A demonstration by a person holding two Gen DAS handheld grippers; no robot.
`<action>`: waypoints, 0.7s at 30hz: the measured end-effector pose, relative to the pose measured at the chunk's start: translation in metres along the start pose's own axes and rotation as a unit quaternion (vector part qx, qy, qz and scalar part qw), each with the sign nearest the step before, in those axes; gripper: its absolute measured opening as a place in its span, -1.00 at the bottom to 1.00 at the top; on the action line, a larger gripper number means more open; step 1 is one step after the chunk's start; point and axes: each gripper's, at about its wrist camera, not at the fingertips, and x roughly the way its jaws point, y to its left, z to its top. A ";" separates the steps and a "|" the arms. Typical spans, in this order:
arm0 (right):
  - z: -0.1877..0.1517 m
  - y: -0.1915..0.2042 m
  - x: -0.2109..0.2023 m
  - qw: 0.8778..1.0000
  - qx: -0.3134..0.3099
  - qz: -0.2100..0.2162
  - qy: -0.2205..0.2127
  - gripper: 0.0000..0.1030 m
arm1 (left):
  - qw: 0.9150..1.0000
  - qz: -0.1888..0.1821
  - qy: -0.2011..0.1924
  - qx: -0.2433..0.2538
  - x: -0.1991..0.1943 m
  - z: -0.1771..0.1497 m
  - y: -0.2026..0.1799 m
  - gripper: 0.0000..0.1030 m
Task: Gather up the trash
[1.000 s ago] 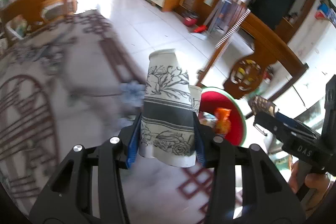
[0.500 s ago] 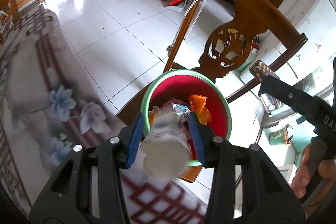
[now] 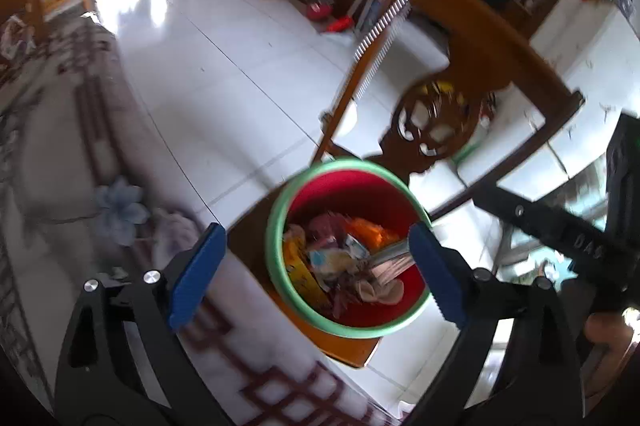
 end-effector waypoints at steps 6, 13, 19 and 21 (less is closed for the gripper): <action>-0.016 0.036 -0.025 0.997 -0.051 -0.015 -0.053 0.70 | 0.994 0.043 -0.097 -0.036 -0.062 0.001 0.029 0.89; -0.054 0.102 -0.074 0.980 -0.113 -0.002 -0.166 0.86 | 0.977 0.075 -0.194 -0.045 -0.143 -0.008 0.060 0.89; -0.078 0.157 -0.098 0.964 -0.145 0.010 -0.222 0.86 | 0.959 0.106 -0.259 -0.043 -0.207 -0.032 0.087 0.90; -0.087 0.173 -0.097 0.964 -0.149 0.012 -0.221 0.86 | 0.951 0.127 -0.281 -0.030 -0.225 -0.043 0.093 0.90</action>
